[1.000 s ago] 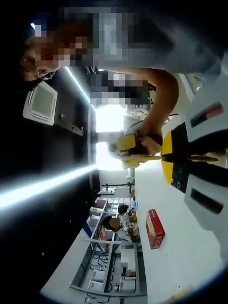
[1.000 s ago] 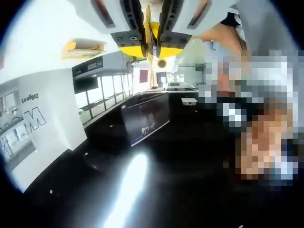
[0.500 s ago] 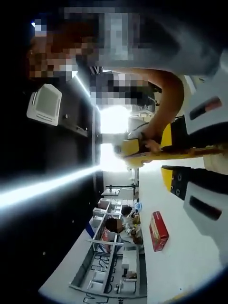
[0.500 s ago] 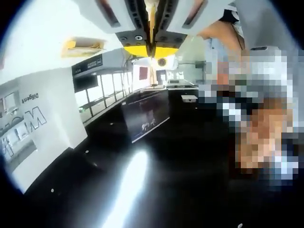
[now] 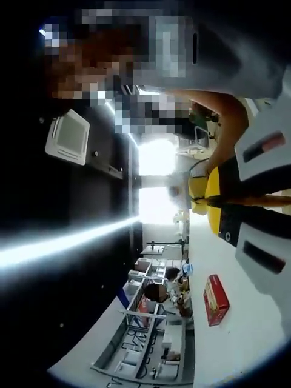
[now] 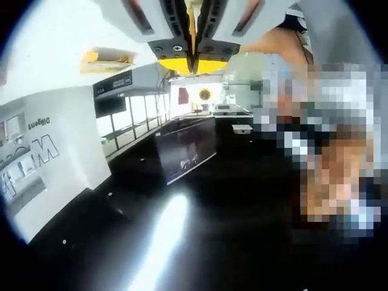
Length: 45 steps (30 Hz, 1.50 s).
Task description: Tear open the coffee pouch, take out the coffee, and pour the coffee from the pouch into the cup
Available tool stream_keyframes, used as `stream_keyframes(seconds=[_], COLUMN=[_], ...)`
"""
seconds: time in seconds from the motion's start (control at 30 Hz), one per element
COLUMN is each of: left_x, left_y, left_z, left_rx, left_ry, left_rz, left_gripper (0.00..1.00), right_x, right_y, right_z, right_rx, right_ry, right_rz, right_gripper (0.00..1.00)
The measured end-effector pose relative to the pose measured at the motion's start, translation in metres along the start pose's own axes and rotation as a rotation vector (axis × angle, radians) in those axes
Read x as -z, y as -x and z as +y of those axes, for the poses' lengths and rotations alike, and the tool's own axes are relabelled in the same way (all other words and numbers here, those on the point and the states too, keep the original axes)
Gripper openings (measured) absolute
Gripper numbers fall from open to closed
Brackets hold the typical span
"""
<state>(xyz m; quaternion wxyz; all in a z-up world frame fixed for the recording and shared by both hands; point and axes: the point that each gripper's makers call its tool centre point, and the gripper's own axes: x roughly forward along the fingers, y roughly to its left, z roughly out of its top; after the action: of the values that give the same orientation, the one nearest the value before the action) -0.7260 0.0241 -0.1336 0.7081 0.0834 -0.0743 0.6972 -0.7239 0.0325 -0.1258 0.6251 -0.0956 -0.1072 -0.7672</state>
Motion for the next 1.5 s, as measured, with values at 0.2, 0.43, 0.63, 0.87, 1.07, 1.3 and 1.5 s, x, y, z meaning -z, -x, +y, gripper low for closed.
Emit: stream_keyframes(seconds=[0.2, 0.43, 0.63, 0.87, 1.07, 1.3, 1.5], left_x=[-0.006, -0.01, -0.008, -0.001, 0.008, 0.029, 0.043], left_y=[0.0, -0.002, -0.004, 0.001, 0.007, 0.019, 0.028], left_z=[0.0, -0.001, -0.005, -0.005, -0.003, -0.001, -0.002], left_rx=[0.01, 0.015, 0.025, 0.014, -0.005, -0.028, -0.048], left_ry=[0.027, 0.041, 0.044, 0.064, 0.054, 0.052, 0.043], left_rz=[-0.02, -0.036, -0.041, -0.031, 0.001, 0.066, 0.127], left_gripper=[0.06, 0.06, 0.04, 0.05, 0.05, 0.05, 0.04], right_x=[-0.005, -0.004, -0.005, -0.008, -0.005, -0.013, -0.026], right_y=[-0.001, -0.001, 0.0, 0.001, -0.002, 0.0, 0.003], right_z=[0.003, 0.004, 0.003, 0.002, 0.001, -0.001, 0.001], right_rx=[-0.011, -0.01, 0.0, 0.007, 0.008, 0.016, 0.009], right_ry=[0.014, 0.019, 0.007, 0.024, 0.029, 0.038, 0.031], right_rz=[-0.011, -0.017, -0.017, -0.019, -0.006, -0.031, -0.093], right_gripper=[0.02, 0.02, 0.02, 0.01, 0.01, 0.01, 0.01])
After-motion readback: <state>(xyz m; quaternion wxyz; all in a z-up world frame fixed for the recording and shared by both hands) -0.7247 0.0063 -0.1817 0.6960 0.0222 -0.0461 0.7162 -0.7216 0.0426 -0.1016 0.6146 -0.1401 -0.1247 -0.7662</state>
